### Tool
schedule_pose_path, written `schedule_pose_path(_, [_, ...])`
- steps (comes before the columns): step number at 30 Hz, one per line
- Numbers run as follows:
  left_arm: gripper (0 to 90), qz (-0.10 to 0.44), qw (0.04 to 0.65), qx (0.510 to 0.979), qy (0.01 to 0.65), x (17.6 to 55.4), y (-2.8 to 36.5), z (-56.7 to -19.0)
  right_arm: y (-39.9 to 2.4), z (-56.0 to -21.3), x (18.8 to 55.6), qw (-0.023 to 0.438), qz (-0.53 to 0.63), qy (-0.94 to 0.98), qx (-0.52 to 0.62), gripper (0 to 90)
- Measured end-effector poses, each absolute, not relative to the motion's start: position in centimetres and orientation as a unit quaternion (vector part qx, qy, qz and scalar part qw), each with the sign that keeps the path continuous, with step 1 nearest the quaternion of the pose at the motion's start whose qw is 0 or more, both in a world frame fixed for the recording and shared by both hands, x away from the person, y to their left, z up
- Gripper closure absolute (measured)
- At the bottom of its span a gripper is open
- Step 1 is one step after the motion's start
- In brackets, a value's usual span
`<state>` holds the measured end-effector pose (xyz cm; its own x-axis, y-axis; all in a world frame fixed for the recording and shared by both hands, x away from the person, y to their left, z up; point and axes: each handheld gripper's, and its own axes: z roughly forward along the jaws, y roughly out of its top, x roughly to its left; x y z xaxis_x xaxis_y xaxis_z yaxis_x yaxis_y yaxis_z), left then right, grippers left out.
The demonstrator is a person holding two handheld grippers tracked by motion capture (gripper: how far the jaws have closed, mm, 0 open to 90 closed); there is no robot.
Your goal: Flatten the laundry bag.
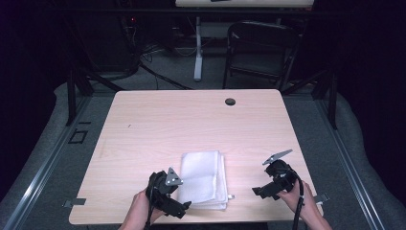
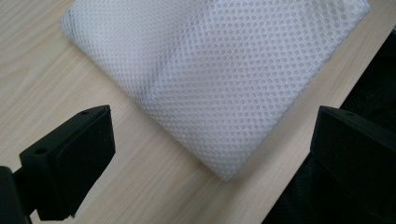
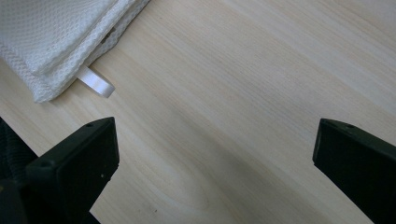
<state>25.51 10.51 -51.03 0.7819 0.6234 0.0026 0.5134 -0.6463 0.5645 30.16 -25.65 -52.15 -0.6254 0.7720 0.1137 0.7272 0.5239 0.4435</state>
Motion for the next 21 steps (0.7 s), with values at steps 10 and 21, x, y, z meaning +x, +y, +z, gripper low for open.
schedule_pose_path(10, [0.2, 0.104, 0.268, 0.911, 0.295, 25.3, 8.0, -51.7, -25.6, -52.2, 30.2, 0.048, 0.225, 0.871, 0.435, 0.1])
schedule_pose_path(21, [0.3, 0.112, 0.259, 0.923, 0.262, 25.5, 4.4, -52.3, -25.7, -52.4, 30.3, 0.043, 0.225, 0.871, 0.435, 0.1])
